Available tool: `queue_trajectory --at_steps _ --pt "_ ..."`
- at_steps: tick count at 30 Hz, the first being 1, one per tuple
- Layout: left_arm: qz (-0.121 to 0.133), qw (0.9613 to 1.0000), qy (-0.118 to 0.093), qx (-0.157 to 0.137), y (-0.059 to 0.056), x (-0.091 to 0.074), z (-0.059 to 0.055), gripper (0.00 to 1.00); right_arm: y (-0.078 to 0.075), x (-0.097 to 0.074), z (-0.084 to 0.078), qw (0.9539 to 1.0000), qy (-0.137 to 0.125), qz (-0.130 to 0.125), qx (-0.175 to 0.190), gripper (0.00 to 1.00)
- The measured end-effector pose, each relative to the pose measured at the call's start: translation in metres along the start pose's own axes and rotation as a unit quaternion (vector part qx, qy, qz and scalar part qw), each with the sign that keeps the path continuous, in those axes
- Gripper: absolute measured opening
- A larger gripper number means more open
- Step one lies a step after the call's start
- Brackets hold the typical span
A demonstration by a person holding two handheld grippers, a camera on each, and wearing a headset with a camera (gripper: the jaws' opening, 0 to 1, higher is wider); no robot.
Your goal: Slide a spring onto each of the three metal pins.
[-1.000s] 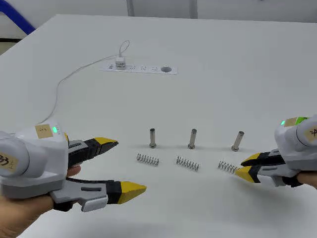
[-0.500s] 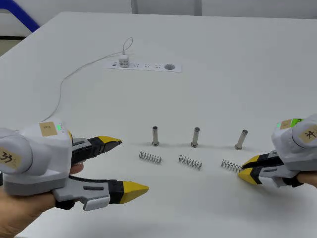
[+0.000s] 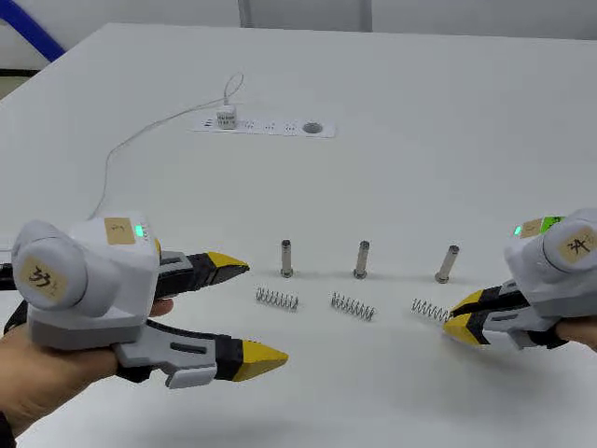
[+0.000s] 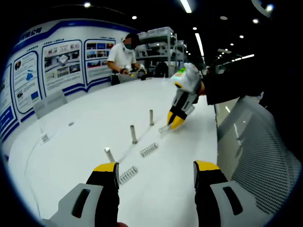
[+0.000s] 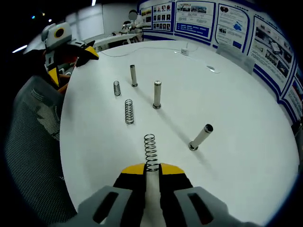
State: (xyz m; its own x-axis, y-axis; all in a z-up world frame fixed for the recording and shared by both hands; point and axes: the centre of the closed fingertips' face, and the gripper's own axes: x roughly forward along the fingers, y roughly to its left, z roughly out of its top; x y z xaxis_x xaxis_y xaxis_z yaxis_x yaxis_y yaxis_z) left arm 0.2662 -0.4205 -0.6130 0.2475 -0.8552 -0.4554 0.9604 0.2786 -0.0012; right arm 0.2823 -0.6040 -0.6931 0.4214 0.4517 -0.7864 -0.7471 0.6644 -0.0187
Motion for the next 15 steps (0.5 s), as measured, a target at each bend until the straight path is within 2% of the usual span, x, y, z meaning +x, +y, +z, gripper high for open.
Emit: queue_trajectory --at_steps 8,15 --pt "-0.045 0.9985 0.011 0.031 -0.009 0.026 0.007 0.58 0.013 -0.008 0.011 0.9997 0.008 0.008 -0.021 0.11" --pt "-0.081 0.9954 0.020 0.048 -0.021 0.049 0.010 0.54 0.031 -0.011 0.029 0.9986 0.008 0.026 -0.045 0.11"
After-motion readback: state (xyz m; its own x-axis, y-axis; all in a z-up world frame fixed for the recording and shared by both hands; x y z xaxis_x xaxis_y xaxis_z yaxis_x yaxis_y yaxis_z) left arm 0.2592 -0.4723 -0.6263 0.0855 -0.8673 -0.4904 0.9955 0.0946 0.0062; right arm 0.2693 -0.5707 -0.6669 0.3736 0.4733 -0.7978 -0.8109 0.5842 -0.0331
